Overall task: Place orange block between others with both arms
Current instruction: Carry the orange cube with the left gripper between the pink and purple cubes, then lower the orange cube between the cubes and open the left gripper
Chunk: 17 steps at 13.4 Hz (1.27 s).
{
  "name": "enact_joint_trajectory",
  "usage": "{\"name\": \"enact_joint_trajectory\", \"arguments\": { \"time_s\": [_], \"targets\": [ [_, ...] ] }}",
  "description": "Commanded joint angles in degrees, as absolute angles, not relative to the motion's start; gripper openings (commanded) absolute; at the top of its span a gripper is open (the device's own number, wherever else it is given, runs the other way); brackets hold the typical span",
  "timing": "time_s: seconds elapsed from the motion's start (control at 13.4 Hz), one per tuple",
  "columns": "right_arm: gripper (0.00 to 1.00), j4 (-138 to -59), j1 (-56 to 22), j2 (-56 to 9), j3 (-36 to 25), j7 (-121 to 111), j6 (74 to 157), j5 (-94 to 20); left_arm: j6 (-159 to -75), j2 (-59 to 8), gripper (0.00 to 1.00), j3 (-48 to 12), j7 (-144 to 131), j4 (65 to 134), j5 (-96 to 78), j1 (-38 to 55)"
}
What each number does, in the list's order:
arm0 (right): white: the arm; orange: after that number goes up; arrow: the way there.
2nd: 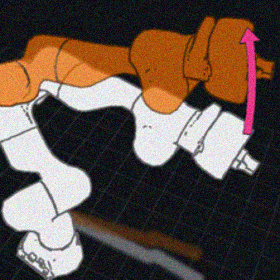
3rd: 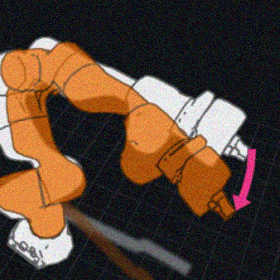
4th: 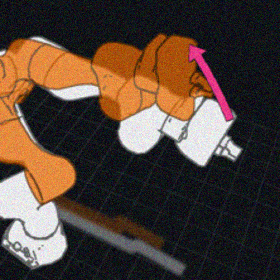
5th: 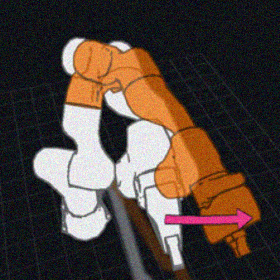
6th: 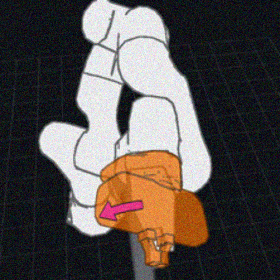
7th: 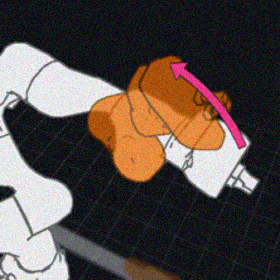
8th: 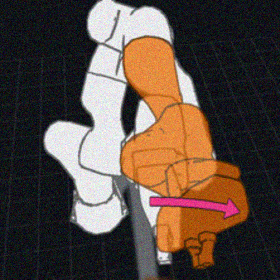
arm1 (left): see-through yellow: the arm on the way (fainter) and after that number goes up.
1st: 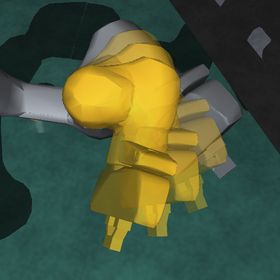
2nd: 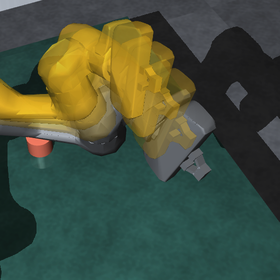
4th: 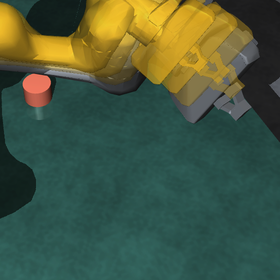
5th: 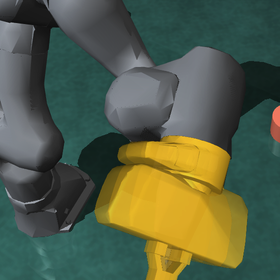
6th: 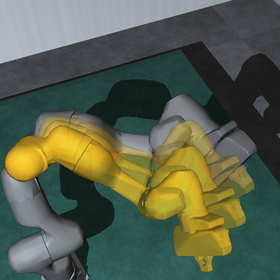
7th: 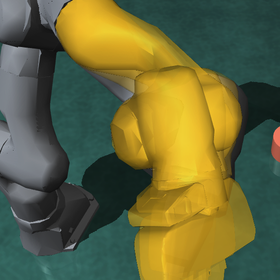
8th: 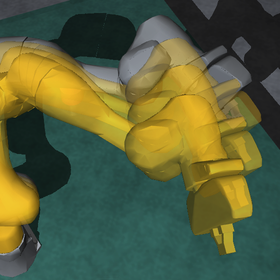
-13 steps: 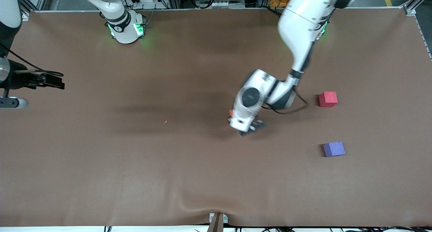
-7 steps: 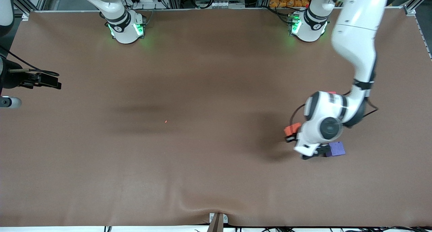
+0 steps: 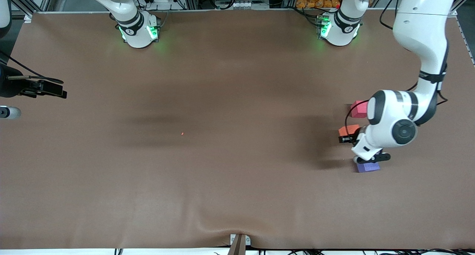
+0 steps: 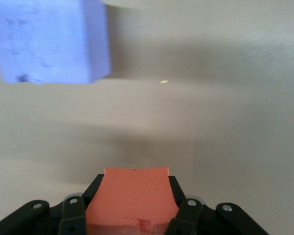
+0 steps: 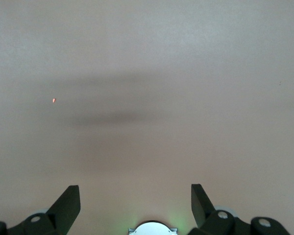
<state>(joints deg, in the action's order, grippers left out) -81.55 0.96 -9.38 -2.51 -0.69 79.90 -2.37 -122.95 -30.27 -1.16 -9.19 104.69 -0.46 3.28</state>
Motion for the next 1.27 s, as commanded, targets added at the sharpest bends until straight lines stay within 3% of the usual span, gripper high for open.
{"name": "enact_joint_trajectory", "arguments": {
  "time_s": [0.0,1.2],
  "targets": [
    [1.0,-81.0,1.8,-9.2,-2.0,-1.6,82.3,-2.9,-123.3,-28.9,0.0,-2.2,-3.2,106.9,0.8,-1.0],
    [1.0,-80.9,1.8,-9.6,-1.8,-0.8,82.0,-3.0,-128.0,-33.2,0.0,-2.2,6.6,106.8,0.2,-3.6]
  ]
}}
